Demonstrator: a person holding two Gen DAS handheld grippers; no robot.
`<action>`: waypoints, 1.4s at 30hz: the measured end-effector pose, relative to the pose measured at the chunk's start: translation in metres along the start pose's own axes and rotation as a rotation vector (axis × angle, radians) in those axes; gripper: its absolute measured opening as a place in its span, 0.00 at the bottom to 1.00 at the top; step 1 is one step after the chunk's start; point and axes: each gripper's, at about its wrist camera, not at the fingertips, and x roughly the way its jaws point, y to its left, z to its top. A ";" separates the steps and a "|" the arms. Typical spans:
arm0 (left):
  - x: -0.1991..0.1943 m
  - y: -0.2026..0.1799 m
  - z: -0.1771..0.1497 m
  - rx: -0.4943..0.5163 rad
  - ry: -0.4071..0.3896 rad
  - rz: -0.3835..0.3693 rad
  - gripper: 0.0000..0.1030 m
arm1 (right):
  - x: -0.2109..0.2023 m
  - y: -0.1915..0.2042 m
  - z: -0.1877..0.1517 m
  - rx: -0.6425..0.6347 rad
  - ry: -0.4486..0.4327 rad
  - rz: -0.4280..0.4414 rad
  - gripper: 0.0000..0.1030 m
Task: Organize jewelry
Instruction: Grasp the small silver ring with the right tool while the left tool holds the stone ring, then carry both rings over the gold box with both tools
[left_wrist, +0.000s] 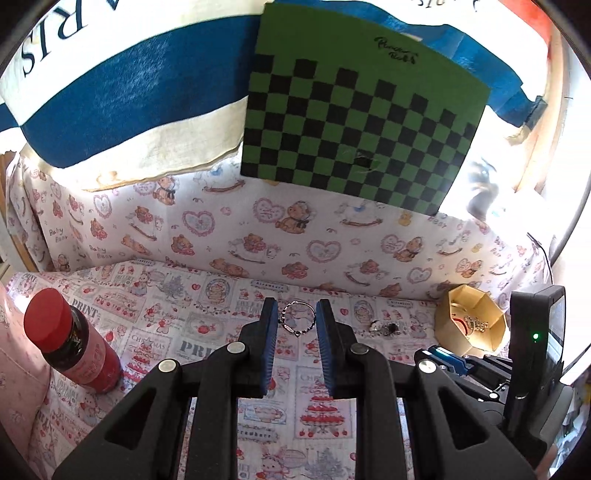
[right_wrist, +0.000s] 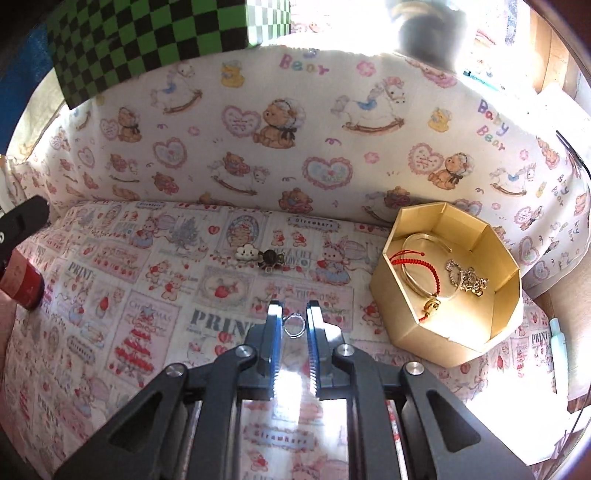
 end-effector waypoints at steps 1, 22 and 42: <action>-0.004 -0.005 0.000 0.015 -0.018 -0.008 0.19 | -0.006 -0.002 -0.004 -0.002 -0.011 0.005 0.11; -0.039 -0.072 -0.008 0.199 -0.162 -0.124 0.19 | -0.095 -0.125 -0.008 0.200 -0.318 0.216 0.11; 0.077 -0.218 -0.002 0.277 0.234 -0.285 0.19 | -0.042 -0.201 -0.007 0.409 -0.283 0.415 0.12</action>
